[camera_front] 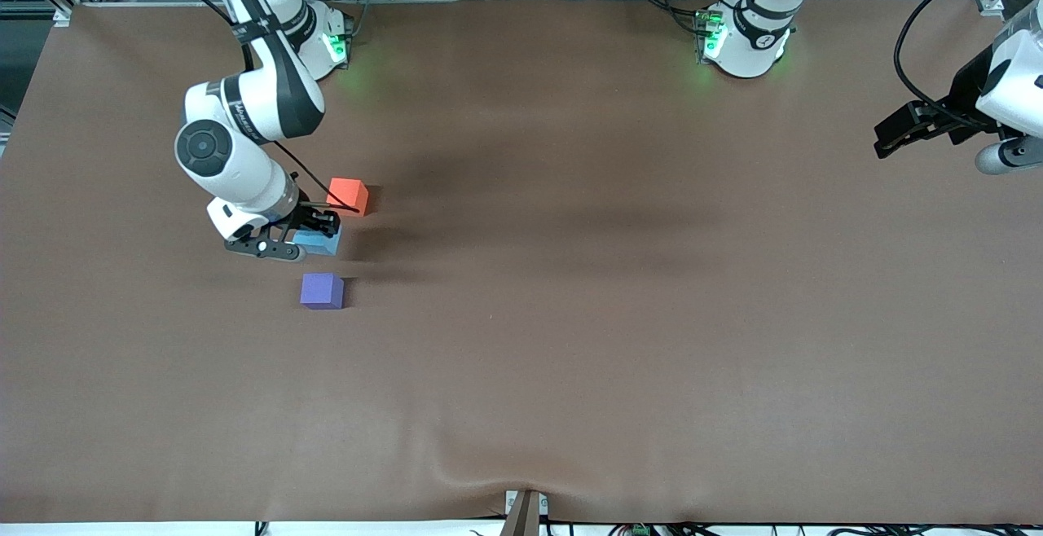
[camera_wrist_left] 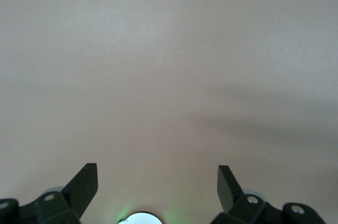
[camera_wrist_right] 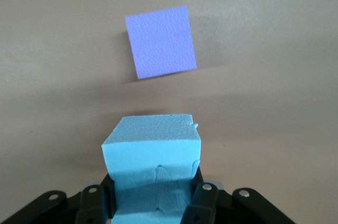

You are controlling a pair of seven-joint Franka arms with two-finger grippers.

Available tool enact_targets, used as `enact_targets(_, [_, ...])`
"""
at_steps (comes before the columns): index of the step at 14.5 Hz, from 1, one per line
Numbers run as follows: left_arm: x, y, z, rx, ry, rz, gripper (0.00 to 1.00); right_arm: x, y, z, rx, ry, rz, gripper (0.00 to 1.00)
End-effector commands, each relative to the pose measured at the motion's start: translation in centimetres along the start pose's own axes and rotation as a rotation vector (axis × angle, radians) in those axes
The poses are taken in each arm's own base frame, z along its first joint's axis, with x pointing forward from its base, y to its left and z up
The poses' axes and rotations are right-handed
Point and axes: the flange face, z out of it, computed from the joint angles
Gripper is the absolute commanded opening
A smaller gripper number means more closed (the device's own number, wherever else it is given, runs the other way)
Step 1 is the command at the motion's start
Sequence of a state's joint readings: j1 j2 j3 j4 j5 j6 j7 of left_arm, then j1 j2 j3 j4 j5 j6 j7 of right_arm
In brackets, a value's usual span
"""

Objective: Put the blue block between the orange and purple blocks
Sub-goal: 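Carry the cube with the right gripper between orange and purple cubes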

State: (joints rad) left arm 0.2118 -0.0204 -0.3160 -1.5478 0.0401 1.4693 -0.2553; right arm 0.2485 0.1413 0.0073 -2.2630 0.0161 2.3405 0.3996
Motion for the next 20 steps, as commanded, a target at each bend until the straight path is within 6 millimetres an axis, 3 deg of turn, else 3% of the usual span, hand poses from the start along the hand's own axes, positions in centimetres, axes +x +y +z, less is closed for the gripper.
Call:
enact_targets(1, [-0.6, -0.3, -0.4, -0.015, 0.015, 0.026, 1.00, -0.5, 1.1, 0.3, -0.001, 0.018, -0.005, 0.00])
enact_targets(4, [-0.8, -0.1, -0.6, -0.013, 0.019, 0.030, 1.00, -0.5, 0.3, 2.1, 0.002, 0.024, -0.018, 0.00])
enact_targets(12, [-1.4, 0.5, -0.5, -0.008, 0.016, 0.041, 1.00, -0.9, 0.5, 6.7, 0.013, 0.045, -0.020, 0.00])
enact_targets(20, [-1.7, 0.6, -1.4, -0.011, 0.035, 0.039, 1.00, -0.9, 0.5, 8.6, 0.014, 0.043, -0.019, 0.00])
